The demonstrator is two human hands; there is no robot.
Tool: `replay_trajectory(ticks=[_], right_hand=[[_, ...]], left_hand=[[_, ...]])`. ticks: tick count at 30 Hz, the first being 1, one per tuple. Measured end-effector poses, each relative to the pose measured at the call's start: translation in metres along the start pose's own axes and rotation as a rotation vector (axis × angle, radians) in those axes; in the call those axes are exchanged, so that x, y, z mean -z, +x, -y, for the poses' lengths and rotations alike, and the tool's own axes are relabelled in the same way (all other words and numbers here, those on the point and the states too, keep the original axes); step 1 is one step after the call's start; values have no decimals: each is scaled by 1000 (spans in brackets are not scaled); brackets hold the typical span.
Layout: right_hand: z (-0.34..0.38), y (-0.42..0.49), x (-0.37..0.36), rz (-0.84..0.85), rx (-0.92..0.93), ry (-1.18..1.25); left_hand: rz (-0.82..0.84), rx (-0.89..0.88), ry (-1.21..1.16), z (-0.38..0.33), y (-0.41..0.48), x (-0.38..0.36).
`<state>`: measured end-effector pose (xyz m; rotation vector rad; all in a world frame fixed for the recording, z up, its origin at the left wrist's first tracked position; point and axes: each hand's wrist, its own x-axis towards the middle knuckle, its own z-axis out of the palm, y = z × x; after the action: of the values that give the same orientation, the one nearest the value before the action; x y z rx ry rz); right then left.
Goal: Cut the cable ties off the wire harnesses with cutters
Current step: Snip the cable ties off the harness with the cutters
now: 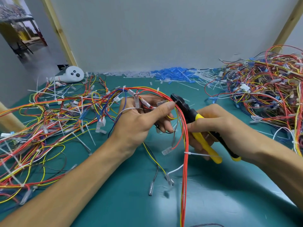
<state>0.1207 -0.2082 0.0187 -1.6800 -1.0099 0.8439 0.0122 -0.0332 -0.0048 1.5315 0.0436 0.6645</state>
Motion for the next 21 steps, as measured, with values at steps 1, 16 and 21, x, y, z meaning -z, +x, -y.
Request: replay_trajectory(ticks=[1, 16, 21], right_hand=[[0, -2, -1, -9, 3, -10], [3, -5, -7, -206, 44, -271], [-1, -3, -9, -217, 17, -234]], left_hand=[[3, 3, -7, 1, 0, 0], [-11, -6, 0, 5, 0, 0], [-20, -16, 12, 6, -1, 0]])
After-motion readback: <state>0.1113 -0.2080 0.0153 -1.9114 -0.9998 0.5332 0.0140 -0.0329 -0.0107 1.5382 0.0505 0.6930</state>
